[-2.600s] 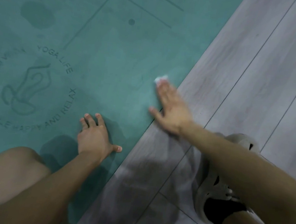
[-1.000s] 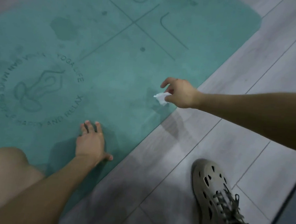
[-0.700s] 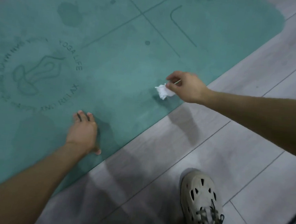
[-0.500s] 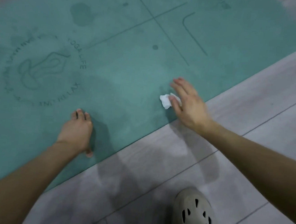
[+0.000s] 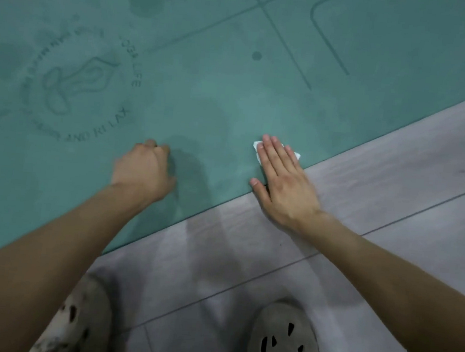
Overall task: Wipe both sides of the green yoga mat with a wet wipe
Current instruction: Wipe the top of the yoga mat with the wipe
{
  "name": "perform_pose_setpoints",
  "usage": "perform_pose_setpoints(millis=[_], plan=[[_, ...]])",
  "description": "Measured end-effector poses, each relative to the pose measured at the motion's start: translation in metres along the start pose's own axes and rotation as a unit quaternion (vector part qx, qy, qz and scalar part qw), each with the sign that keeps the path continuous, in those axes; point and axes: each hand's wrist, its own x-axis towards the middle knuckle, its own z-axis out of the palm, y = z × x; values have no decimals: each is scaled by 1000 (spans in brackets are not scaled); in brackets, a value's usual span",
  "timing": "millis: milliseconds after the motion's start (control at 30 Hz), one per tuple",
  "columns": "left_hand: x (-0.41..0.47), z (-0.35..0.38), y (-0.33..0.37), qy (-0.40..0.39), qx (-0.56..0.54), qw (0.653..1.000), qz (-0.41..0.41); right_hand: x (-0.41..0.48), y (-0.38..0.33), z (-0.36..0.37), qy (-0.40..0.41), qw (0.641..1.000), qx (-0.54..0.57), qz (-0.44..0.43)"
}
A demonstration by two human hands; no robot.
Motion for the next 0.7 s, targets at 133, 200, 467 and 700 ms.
perform_pose_setpoints(millis=[133,200,467,700], plan=[[9,-7,31,-3,-27,998,57,-2,-10,-1,23,999,24,24],[17,-13,40,-7,-22,996,85,-4,-15,2,18,999,28,39],[53,-29,53,-7,4,989,150,6,68,-21,7,994,-17,104],[76,-22,47,-17,-4,991,131,-17,-21,-11,-47,999,24,-14]])
